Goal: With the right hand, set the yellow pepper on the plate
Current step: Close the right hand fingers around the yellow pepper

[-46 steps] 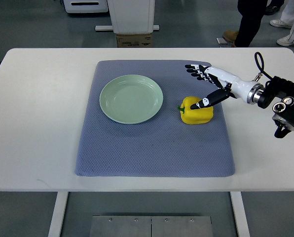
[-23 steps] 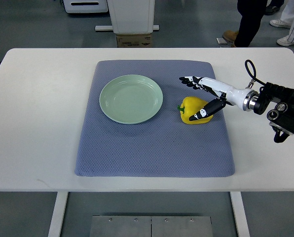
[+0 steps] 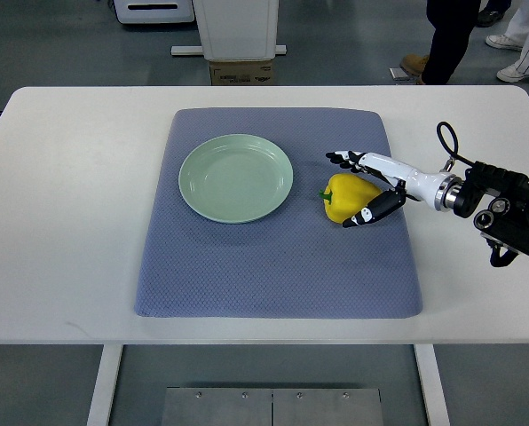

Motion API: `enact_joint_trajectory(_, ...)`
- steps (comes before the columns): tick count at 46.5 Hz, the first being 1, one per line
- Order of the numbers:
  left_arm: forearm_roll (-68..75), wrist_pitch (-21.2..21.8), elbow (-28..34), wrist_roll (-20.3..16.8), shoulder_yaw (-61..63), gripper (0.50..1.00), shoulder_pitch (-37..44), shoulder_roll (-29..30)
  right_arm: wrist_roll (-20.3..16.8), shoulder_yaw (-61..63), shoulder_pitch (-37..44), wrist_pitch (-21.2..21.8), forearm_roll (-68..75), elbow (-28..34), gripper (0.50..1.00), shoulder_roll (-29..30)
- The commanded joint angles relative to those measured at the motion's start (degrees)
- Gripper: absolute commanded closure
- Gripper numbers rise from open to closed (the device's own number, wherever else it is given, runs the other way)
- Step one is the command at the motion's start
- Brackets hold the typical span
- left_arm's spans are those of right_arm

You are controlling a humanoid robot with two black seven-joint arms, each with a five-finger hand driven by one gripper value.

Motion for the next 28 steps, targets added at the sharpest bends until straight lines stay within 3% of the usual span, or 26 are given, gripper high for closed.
enact_joint_trajectory(1,0.03,0.00,-0.03,-0.04,0.00,0.500,-0.05,0.00,-0.08,0.01,-0.01,-0.08,-0.02,-0.37,0.590,0.32)
enact_joint_trajectory(12,0.03,0.00,-0.03,-0.04,0.00,0.500,-0.05,0.00,-0.09,0.01,-0.01,-1.14,-0.02,-1.42,0.670,1.02)
enact_joint_trajectory(22,-0.05,0.00,-0.03,0.05,0.00,0.500,0.04,0.00,-0.17,0.01,-0.01,-1.14,0.07,-2.39,0.793,1.11)
enact_joint_trajectory(28,0.03,0.00,-0.03,0.05,0.00,0.500,0.04,0.00,-0.35,0.09,0.17,-1.14,0.07,-2.48,0.960,1.11)
